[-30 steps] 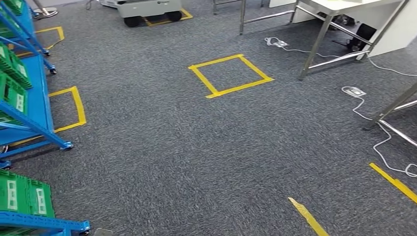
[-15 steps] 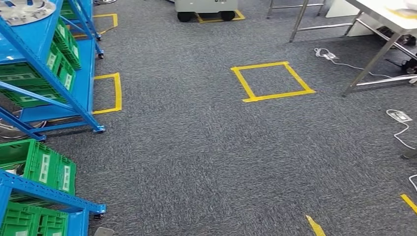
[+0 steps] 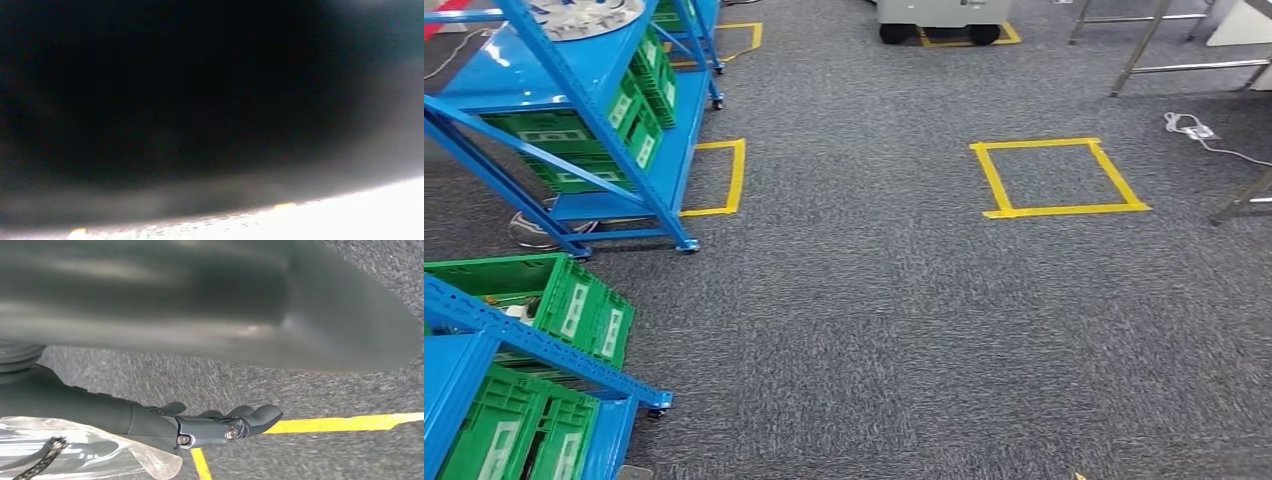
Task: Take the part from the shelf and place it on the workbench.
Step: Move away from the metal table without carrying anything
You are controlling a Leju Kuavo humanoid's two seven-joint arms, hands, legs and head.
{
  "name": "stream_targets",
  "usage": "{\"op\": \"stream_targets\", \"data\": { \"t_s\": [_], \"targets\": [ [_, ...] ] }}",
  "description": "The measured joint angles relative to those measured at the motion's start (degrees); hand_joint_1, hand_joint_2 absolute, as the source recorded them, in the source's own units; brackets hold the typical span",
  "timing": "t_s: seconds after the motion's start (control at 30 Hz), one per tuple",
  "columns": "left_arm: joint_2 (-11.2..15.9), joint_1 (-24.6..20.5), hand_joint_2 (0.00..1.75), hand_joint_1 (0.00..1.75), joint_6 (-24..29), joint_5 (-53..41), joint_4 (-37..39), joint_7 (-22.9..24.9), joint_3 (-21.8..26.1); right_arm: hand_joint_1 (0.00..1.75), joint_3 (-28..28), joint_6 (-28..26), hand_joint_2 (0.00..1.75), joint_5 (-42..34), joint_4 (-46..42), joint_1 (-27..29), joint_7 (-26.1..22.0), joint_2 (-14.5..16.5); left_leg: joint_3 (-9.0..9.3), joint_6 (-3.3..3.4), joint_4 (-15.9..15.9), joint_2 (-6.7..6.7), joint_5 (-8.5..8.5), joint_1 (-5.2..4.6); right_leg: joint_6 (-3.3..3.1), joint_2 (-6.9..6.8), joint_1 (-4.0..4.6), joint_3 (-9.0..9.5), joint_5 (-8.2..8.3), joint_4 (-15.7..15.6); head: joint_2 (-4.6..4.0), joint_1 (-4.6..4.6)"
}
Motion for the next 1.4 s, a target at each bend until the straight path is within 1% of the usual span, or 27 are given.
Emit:
{"op": "stream_targets", "data": {
  "t_s": [0.03,0.07,0.1,0.13,0.2,0.23,0.3,0.37,0.43,0.5,0.53,0.57,0.6,0.67,0.73,0.8,0.83,0.9,0.97,1.03,1.07,1.1,1.17,1.23,1.3,1.33,1.4],
  "targets": [
    [0.0,0.0,0.0,0.0,0.0,0.0,0.0,0.0,0.1,0.0,0.0,0.0,0.0,0.0,0.1,0.0,0.0,0.0,-0.19,0.01,0.3,0.11,0.64,0.03,-0.01,-0.79,0.06,0.11,-0.12,0.0,0.0,-0.01],
    [0.0,0.0,0.0,0.0,0.0,0.0,0.0,0.0,0.1,0.0,0.0,0.0,0.0,0.0,0.1,-0.1,0.0,0.0,0.8,0.13,-1.7,0.35,2.37,0.02,0.01,-1.53,0.12,0.32,-0.27,0.0,0.0,-0.02],
    [0.0,0.0,0.0,0.0,0.0,0.0,0.1,0.0,0.2,0.0,0.1,0.0,0.0,0.0,0.2,-0.1,0.0,0.0,2.68,0.4,-5.5,1.07,4.66,-0.07,0.08,-2.23,0.18,0.6,-0.46,0.0,0.0,-0.01],
    [0.0,0.0,0.0,0.0,0.0,0.0,0.1,0.0,0.2,0.0,0.2,-0.1,0.0,0.0,0.3,-0.1,0.0,0.0,4.72,0.78,-9.5,2.74,6.38,-0.35,0.22,-2.89,0.29,0.72,-0.68,0.0,0.0,0.01],
    [0.0,-0.1,0.0,0.0,-0.1,0.0,0.1,0.0,0.2,0.0,0.3,-0.4,0.0,0.2,0.4,-0.2,-0.2,0.0,7.23,1.51,-14.9,5.56,7.8,-0.99,0.76,-4.08,0.61,1.08,-1.17,0.1,0.0,-0.02],
    [0.0,-0.2,0.0,0.0,-0.1,-0.1,0.1,0.0,0.2,0.0,0.3,-0.5,0.0,0.3,0.5,-0.2,-0.2,0.0,7.38,1.75,-15.5,6.15,7.56,-1.25,1.06,-4.72,0.73,1.19,-1.33,0.1,0.0,0.0],
    [0.0,-0.2,0.0,0.0,-0.2,-0.1,0.1,0.1,0.4,0.0,0.5,-1.0,0.0,0.6,0.6,-0.3,-0.2,-0.1,7.17,2.17,-15.9,4.81,7.74,-1.17,1.67,-5.77,0.76,1.59,-1.61,0.0,0.0,0.02],
    [-0.1,-0.2,0.0,0.0,-0.2,-0.1,0.1,0.1,0.6,0.0,0.8,-1.6,0.0,0.9,0.8,-0.4,-0.3,-0.2,7.29,2.73,-16.3,3.32,8.07,-0.8,2.25,-3.43,0.55,1.01,-3.07,1.7,-0.01,0.26],
    [-0.1,-0.3,0.0,0.0,-0.2,-0.1,0.1,0.1,0.6,0.0,1.0,-2.4,0.0,1.1,1.1,-0.3,-0.3,-0.4,7.34,3.11,-16.5,1.84,8.25,-0.57,2.59,0.23,0.33,-2.05,-6.43,8.1,-0.01,0.58],
    [-0.1,-0.3,0.0,0.0,-0.3,-0.1,0.2,0.1,0.7,0.0,1.1,-3.1,0.0,1.3,1.5,-0.2,-0.4,-0.6,7.32,3.24,-16.4,0.21,8.27,-0.56,2.73,1.34,0.29,-6.07,-8.8,15.5,0.0,0.63],
    [-0.1,-0.3,0.0,0.0,-0.3,-0.1,0.2,0.1,0.7,0.0,1.2,-3.4,0.0,1.4,1.8,-0.2,-0.5,-0.7,7.39,3.24,-16.4,-0.64,8.25,-0.56,2.75,1.44,0.29,-7.14,-8.41,16.7,0.0,0.63],
    [-0.1,-0.3,0.0,0.0,-0.3,-0.1,0.2,0.1,0.7,0.0,1.3,-3.8,0.0,1.5,2.0,-0.2,-0.6,-0.8,7.53,3.18,-16.4,-1.53,8.2,-0.53,2.76,1.55,0.25,-7.11,-6.82,15.6,0.0,0.62],
    [-0.1,-0.3,0.0,0.0,-0.3,-0.1,0.2,0.1,0.7,0.0,1.3,-4.1,0.0,1.6,2.3,-0.2,-0.8,-0.9,7.73,3.07,-16.4,-2.41,8.12,-0.49,2.74,1.95,0.18,-6.03,-4.38,12.4,0.0,0.63],
    [-0.1,-0.3,0.0,0.0,-0.4,-0.1,0.2,0.2,0.8,0.0,1.4,-4.7,0.0,1.6,2.7,-0.3,-1.1,-1.0,8.0,2.62,-16.2,-4.03,7.84,-0.44,2.69,4.47,-0.18,-2.84,-0.55,4.6,0.0,0.68],
    [-0.1,-0.3,0.0,0.0,-0.5,0.0,0.2,0.2,0.8,0.0,1.6,-5.2,0.0,1.7,3.2,-0.3,-1.2,-1.1,7.74,1.97,-16.0,-5.32,7.79,-0.37,2.33,6.31,-0.29,-1.02,0.14,1.1,0.0,0.72],
    [-0.1,-0.3,0.0,0.0,-0.6,0.0,0.2,0.2,0.9,0.0,1.7,-5.7,0.0,1.8,3.6,-0.4,-1.3,-1.3,7.24,1.29,-15.9,-6.39,7.95,-0.15,1.64,5.46,-0.14,-0.72,0.11,0.8,0.0,0.7],
    [0.0,-0.3,0.0,0.0,-0.6,0.1,0.2,0.2,1.0,0.0,1.8,-5.8,0.0,1.8,3.8,-0.5,-1.3,-1.3,7.01,0.97,-15.7,-5.82,7.75,-0.11,1.26,4.8,-0.14,-0.68,0.21,0.6,0.0,0.65],
    [0.0,-0.4,0.0,0.0,-0.7,0.2,0.2,0.2,1.1,0.0,1.9,-6.1,0.0,1.9,4.2,-0.5,-1.5,-1.4,5.55,0.36,-12.5,-3.02,5.71,-0.2,0.5,3.32,-0.25,-0.48,0.29,0.3,0.0,0.31],
    [0.0,-0.4,0.0,0.0,-0.8,0.2,0.2,0.2,1.1,0.0,2.0,-6.5,0.0,2.0,4.5,-0.4,-1.7,-1.5,1.99,-0.1,-5.1,-0.47,2.09,-0.13,0.05,1.61,-0.14,-0.35,0.09,0.3,0.0,0.04],
    [0.0,-0.4,0.0,0.0,-0.9,0.3,0.3,0.2,1.1,0.0,2.0,-6.8,0.0,2.1,4.8,-0.3,-1.8,-1.6,-0.77,-0.3,0.4,0.01,0.65,0.05,-0.05,-0.17,-0.07,-0.2,-0.15,0.3,0.0,0.04],
    [0.0,-0.4,0.0,0.0,-0.9,0.3,0.3,0.2,1.2,0.0,2.1,-7.0,0.0,2.2,4.9,-0.3,-1.9,-1.7,-0.7,-0.29,0.2,0.12,1.56,0.08,-0.03,-0.93,-0.06,-0.07,-0.28,0.3,0.0,0.04],
    [0.0,-0.4,0.0,0.0,-0.9,0.3,0.3,0.2,1.3,0.0,2.2,-7.2,0.0,2.3,5.1,-0.4,-2.0,-1.7,0.52,-0.17,-2.2,0.42,3.42,0.08,0.03,-1.64,-0.03,0.16,-0.43,0.3,0.0,0.04],
    [0.0,-0.4,0.0,0.0,-0.9,0.3,0.3,0.2,1.4,0.0,2.6,-7.7,0.0,2.7,5.4,-0.5,-2.1,-1.8,4.53,0.45,-10.1,2.86,7.15,-0.3,0.33,-2.9,0.17,0.62,-0.86,0.3,0.0,0.03],
    [0.0,-0.6,0.0,0.0,-0.9,0.3,0.3,0.2,1.4,0.0,2.8,-8.1,0.0,3.0,5.7,-0.5,-2.2,-1.8,6.86,1.14,-14.9,5.06,8.29,-0.82,0.96,-4.16,0.5,0.86,-1.37,0.3,0.0,0.09],
    [0.0,-0.7,0.0,0.0,-0.9,0.3,0.4,0.2,1.5,0.0,3.0,-8.4,0.0,3.1,6.0,-0.6,-2.3,-1.9,6.88,1.63,-15.5,4.43,8.05,-0.99,1.61,-5.55,0.64,1.39,-1.66,0.2,0.0,0.12],
    [0.0,-0.7,0.0,0.0,-0.9,0.3,0.5,0.2,1.6,0.0,3.1,-8.5,0.0,3.1,6.0,-0.7,-2.3,-1.9,6.88,1.9,-15.7,3.73,8.21,-0.88,1.92,-5.35,0.57,1.55,-1.92,0.3,0.0,0.16],
    [0.0,-0.7,0.0,0.0,-0.9,0.3,0.5,0.2,1.7,0.0,3.4,-8.6,0.0,3.2,6.2,-0.9,-2.3,-2.0,6.97,2.49,-16.1,2.42,8.56,-0.53,2.48,-2.51,0.33,0.52,-3.8,2.9,0.0,0.39]
  ]
}}
